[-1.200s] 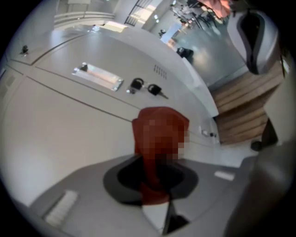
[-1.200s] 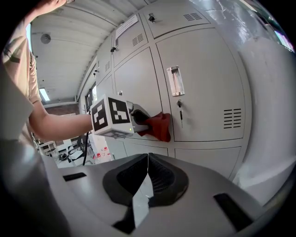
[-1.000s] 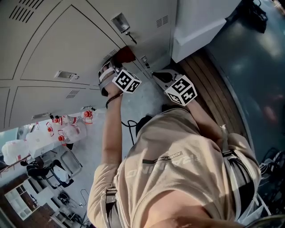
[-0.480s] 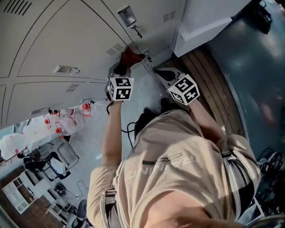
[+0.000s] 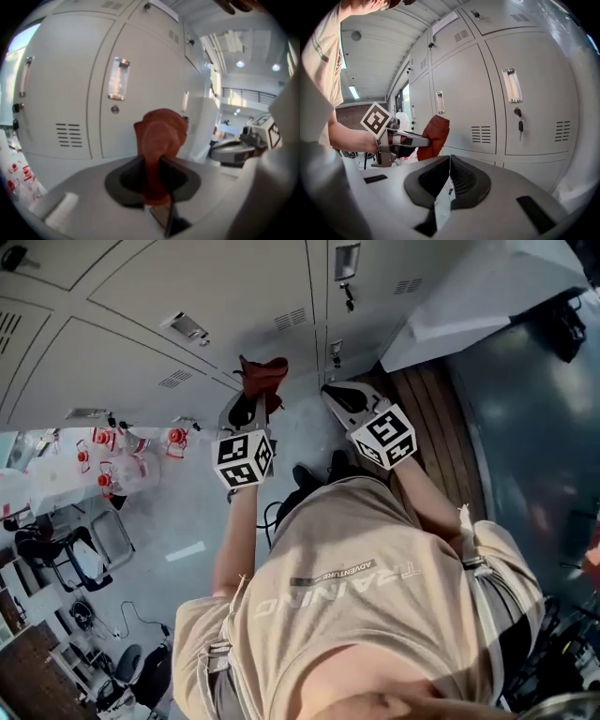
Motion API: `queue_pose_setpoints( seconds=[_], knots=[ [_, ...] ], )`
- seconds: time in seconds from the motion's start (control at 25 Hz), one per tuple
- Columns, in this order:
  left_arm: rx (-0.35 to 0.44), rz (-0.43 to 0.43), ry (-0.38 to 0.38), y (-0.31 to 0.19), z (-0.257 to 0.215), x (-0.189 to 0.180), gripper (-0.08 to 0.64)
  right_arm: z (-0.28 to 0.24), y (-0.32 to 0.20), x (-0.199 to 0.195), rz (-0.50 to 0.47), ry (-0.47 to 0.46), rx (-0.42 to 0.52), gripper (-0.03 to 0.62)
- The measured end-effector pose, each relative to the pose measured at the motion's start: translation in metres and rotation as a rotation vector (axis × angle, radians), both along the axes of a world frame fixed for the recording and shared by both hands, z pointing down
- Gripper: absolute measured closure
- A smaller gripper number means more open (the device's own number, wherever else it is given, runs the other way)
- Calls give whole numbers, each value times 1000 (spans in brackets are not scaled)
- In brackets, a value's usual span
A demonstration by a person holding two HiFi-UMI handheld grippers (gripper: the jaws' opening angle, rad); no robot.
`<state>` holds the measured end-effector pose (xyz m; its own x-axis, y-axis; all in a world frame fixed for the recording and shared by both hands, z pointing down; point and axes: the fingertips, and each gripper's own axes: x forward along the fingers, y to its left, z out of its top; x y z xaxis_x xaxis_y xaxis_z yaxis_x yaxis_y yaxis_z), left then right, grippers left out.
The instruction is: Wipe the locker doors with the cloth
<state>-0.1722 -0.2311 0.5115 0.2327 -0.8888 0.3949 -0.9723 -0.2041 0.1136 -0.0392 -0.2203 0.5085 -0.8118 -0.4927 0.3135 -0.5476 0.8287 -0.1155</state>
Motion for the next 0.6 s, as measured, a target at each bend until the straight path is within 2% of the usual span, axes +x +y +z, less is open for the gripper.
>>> queue_pose_setpoints(
  seconds=[0.24, 0.6],
  knots=[
    [76, -56, 21, 32, -28, -29, 479, -38, 10, -29, 6, -49, 104, 577],
    [156, -92, 27, 48, -65, -72, 479, -78, 21, -53, 40, -109, 181, 577]
  ],
)
